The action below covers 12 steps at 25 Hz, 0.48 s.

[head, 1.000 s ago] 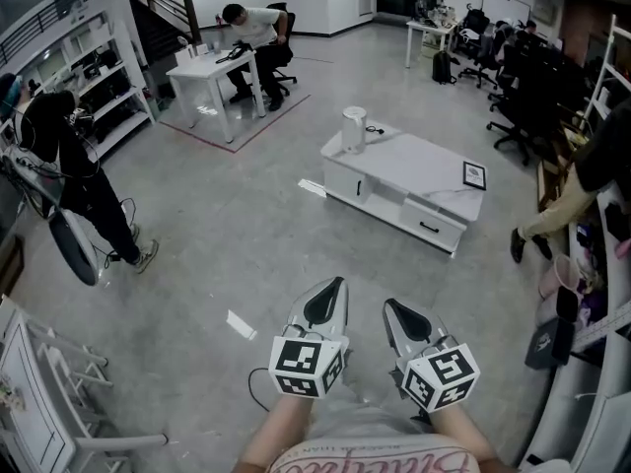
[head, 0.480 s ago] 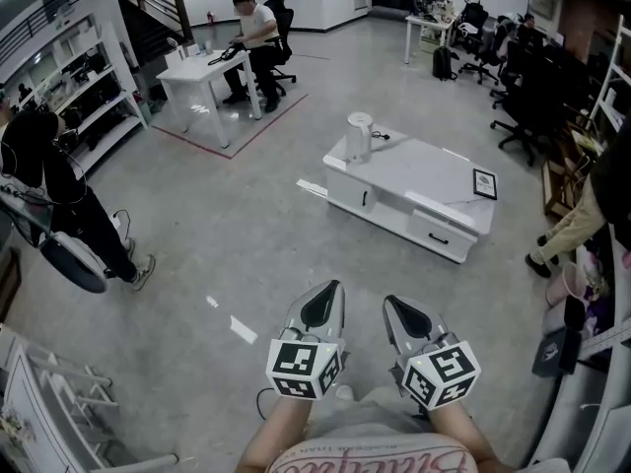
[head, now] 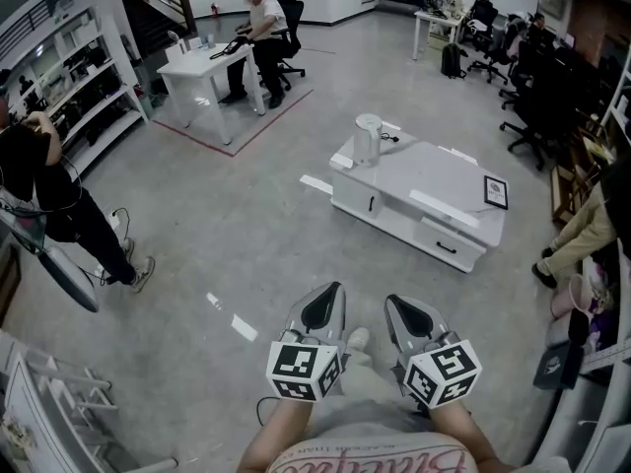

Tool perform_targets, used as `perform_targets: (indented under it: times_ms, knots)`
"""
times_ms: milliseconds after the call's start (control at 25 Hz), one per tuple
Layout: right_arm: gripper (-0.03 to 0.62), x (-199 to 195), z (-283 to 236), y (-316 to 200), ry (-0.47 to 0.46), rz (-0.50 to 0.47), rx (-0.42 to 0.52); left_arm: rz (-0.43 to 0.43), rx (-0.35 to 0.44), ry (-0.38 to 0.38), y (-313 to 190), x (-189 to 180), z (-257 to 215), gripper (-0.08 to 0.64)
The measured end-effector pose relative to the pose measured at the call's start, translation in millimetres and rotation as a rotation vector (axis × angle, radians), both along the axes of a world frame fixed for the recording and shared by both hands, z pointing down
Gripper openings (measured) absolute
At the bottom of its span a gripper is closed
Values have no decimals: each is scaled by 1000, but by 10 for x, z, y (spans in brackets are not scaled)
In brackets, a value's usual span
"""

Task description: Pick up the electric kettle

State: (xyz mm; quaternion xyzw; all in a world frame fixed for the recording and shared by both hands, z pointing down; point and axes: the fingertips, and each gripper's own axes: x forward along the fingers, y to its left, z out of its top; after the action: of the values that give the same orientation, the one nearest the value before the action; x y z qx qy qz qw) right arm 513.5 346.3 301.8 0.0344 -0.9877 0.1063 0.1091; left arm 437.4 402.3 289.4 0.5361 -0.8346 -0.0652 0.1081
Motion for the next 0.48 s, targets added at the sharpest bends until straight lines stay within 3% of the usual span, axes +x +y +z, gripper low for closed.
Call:
perform_targets:
  times_ms: [480]
  knots:
    - [23,-1213,-38,-893,-31,9,-27,0,-18,-8,-791,-1186,-75,8]
